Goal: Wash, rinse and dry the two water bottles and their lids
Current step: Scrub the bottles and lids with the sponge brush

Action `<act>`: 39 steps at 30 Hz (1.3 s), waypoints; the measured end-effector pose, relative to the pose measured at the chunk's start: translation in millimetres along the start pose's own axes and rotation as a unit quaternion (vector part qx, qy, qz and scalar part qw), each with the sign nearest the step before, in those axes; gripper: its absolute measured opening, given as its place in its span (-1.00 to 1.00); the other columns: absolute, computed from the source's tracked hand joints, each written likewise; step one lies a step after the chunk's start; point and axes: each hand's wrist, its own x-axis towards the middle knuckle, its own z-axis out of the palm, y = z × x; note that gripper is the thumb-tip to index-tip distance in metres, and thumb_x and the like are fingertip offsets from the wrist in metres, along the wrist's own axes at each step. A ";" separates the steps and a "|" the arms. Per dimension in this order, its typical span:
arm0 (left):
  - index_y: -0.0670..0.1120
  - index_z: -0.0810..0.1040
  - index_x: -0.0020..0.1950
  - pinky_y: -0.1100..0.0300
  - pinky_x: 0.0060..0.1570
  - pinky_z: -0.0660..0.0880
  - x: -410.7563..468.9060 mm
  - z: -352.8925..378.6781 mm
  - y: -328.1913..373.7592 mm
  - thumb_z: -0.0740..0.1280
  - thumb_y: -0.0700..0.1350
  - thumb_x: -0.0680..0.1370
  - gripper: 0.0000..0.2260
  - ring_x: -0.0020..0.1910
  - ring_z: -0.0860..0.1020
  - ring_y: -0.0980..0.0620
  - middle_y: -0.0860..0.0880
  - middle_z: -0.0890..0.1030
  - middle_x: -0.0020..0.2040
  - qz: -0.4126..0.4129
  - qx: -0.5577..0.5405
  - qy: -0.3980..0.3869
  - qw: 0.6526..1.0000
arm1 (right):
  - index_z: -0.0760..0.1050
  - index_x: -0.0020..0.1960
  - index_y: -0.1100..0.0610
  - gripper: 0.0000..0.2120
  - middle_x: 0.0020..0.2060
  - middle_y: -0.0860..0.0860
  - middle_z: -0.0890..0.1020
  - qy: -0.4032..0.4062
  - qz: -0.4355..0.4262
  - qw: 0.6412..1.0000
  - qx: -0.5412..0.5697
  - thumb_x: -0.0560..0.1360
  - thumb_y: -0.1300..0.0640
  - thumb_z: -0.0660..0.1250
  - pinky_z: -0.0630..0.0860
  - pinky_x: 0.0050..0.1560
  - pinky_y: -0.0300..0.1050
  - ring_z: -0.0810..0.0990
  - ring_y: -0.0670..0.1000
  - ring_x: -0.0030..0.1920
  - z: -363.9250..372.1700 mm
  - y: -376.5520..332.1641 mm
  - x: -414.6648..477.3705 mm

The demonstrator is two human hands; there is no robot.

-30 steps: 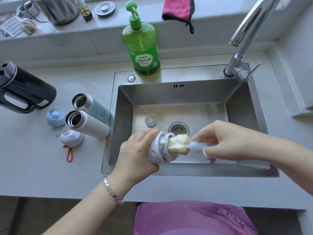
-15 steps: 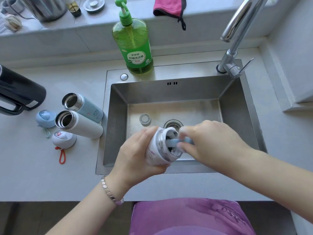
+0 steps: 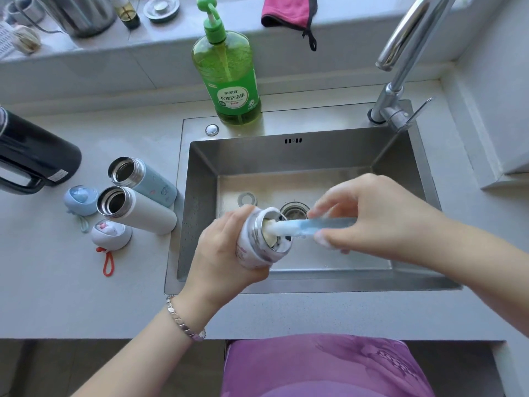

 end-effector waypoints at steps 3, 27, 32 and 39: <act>0.04 0.38 0.20 0.01 -0.11 0.50 -5.2 2.7 -4.2 0.50 -0.08 0.15 -0.36 -0.10 0.50 0.03 0.08 0.54 -0.01 -0.019 0.003 -0.011 1.000 | 0.63 -0.18 0.14 -0.82 -0.34 0.05 0.69 0.001 -0.006 0.953 0.302 0.34 0.39 0.45 0.57 -0.29 -0.24 0.64 -0.01 -0.34 -2.4 5.8 -4.7; 0.18 0.37 0.18 0.05 -0.08 0.50 -6.4 0.8 -2.6 0.50 -0.05 0.15 -0.36 -0.08 0.52 0.03 0.15 0.52 -0.01 -0.030 -0.038 -0.032 0.998 | 0.67 -0.11 0.14 -0.86 -0.30 -0.10 0.69 0.020 -0.127 0.978 0.162 0.45 0.09 0.38 0.48 -0.19 -0.41 0.62 -0.21 -0.25 26.4 26.2 -17.4; 0.20 0.33 0.22 -0.05 -0.04 0.51 -12.4 12.7 5.6 0.49 -0.04 0.16 -0.32 -0.04 0.54 -0.01 0.11 0.54 0.02 -0.042 -0.087 -0.070 0.993 | 0.65 -0.12 0.14 -0.91 -0.25 -0.05 0.70 0.076 -0.133 0.958 0.245 0.41 0.23 0.39 0.55 -0.12 -0.31 0.67 -0.14 -0.21 26.2 12.6 -3.4; 0.09 0.38 0.23 0.06 0.00 0.50 -14.5 10.8 2.6 0.51 -0.03 0.18 -0.35 -0.02 0.53 0.02 0.14 0.53 0.03 -0.052 -0.101 -0.051 0.992 | 0.65 -0.08 0.11 -0.86 -0.27 -0.08 0.70 0.105 -0.100 0.970 0.198 0.46 0.27 0.34 0.48 -0.09 -0.40 0.63 -0.20 -0.17 32.2 8.8 -5.4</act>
